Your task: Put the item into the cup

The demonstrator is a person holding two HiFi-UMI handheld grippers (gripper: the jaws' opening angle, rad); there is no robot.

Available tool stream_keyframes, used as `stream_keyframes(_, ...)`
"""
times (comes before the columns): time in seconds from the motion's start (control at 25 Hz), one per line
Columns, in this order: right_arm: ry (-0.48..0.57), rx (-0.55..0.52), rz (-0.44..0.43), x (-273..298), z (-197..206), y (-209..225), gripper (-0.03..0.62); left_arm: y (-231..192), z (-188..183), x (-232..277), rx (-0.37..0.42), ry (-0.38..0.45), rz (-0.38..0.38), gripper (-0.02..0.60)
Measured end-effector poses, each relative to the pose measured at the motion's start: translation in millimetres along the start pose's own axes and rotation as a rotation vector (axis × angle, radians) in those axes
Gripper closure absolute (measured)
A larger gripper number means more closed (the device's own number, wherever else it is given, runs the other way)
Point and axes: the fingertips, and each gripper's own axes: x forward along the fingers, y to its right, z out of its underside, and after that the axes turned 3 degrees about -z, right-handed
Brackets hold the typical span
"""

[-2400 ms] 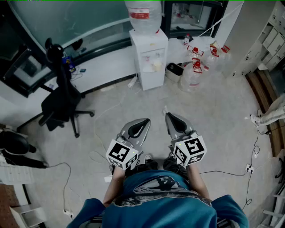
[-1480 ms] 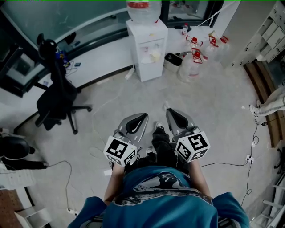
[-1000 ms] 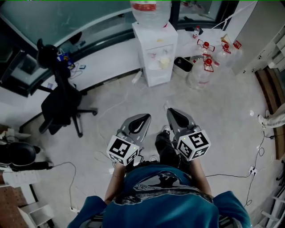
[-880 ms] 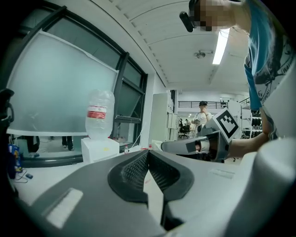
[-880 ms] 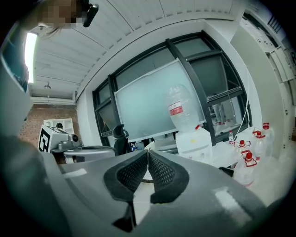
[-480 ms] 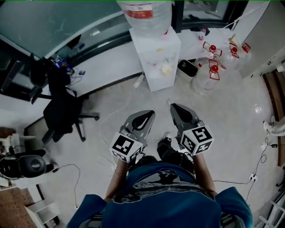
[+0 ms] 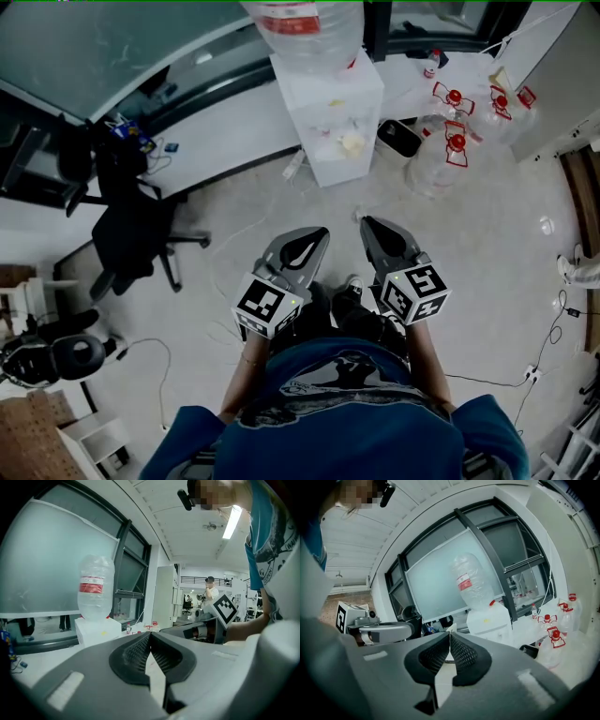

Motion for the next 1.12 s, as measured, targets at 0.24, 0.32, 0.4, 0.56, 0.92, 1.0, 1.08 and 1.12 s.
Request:
stream_keyframes(0.24, -0.013, 0.034, 0.023, 13.4, 7.4, 6.1, 0.588, -17.4, 4.3, 8.1, -0.003, -0.028, 0.025, 0.583)
stream_keyframes(0.32, -0.012, 0.048, 0.044, 22.1, 8.6, 13.0, 0.588, -27.3, 6.4, 15.8, -0.001, -0.036, 0.051, 0.583)
stream_keyframes(0.4, -0.012, 0.065, 0.073, 33.0, 10.1, 22.8, 0.588, -38.7, 6.6, 25.0, 0.008, -0.043, 0.081, 0.583)
stream_keyframes(0.56, -0.015, 0.095, 0.139, 64.8, 6.9, 48.1, 0.588, -71.4, -6.2, 51.7, 0.050, -0.045, 0.142, 0.583)
stream_keyframes(0.92, -0.020, 0.149, 0.318, 138.1, 8.9, 118.8, 0.588, -146.8, -5.5, 106.1, 0.084, -0.112, 0.308, 0.583)
stream_keyframes(1.0, -0.034, 0.152, 0.337, 153.4, 14.4, 133.0, 0.588, -158.5, 0.8, 116.1, 0.082, -0.128, 0.338, 0.583)
stream_keyframes(1.08, -0.049, 0.157, 0.351, 168.3, 22.9, 147.7, 0.588, -167.8, 9.3, 125.2, 0.087, -0.148, 0.365, 0.583)
stream_keyframes(1.12, -0.056, 0.165, 0.357, 175.4, 28.5, 155.2, 0.587, -171.3, 13.7, 129.1, 0.091, -0.159, 0.379, 0.583)
